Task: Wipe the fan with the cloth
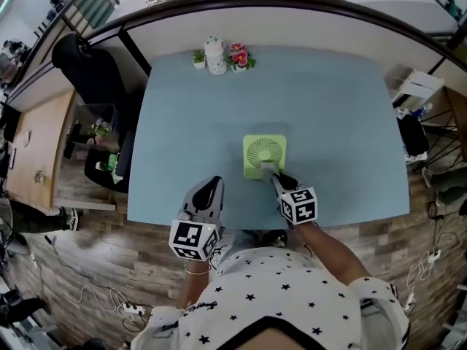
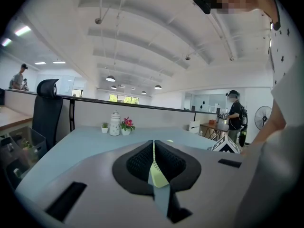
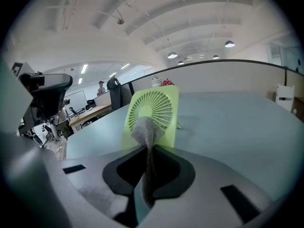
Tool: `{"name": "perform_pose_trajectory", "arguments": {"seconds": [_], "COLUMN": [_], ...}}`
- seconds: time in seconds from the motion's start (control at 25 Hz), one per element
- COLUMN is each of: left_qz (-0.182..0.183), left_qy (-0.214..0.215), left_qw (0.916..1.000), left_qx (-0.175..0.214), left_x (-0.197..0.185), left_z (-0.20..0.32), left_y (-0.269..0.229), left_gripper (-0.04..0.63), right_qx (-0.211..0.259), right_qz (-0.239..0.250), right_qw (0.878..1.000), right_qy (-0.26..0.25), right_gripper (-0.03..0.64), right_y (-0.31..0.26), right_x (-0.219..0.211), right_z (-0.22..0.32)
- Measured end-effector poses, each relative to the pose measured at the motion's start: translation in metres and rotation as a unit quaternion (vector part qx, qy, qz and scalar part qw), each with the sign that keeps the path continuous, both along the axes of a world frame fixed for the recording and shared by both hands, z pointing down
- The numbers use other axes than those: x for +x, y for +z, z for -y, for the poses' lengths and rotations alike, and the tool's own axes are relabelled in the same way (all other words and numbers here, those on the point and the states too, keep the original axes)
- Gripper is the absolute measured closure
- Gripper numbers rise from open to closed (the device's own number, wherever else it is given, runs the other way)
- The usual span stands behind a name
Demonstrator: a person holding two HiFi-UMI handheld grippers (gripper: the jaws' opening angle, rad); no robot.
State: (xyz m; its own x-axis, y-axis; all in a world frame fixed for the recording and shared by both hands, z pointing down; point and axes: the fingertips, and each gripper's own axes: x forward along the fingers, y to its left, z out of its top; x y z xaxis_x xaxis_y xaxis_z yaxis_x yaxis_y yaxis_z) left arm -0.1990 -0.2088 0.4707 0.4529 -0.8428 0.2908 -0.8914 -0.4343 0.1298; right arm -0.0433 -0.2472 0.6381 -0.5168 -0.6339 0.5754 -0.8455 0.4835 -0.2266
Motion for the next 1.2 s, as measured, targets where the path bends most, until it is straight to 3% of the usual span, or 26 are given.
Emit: {"name": "perform_pose_trajectory", "arguments": {"seconds": [0.48,1.2], "left_qz": [0.002,0.004], "left_qy": [0.024,0.051], "left_qw": [0.9997,0.9985], "left_qx": [0.007,0.02], "left_x": [0.016,0.027], "left_z": [0.001,0.012], "left_y": [-0.005,-0.012], "left_gripper": [0.562,0.561], "right_qx": [0.003,0.091], "right_qz": [-0.002,0.094], "right_qw": [0.999,0.987], "right_qy": [0.032,0.096], "right_gripper": [0.586,0.586], "right_y": [-0.002,-0.093], "right_x": [0.024,0.051], "right_z": [-0.002,0.008]}}
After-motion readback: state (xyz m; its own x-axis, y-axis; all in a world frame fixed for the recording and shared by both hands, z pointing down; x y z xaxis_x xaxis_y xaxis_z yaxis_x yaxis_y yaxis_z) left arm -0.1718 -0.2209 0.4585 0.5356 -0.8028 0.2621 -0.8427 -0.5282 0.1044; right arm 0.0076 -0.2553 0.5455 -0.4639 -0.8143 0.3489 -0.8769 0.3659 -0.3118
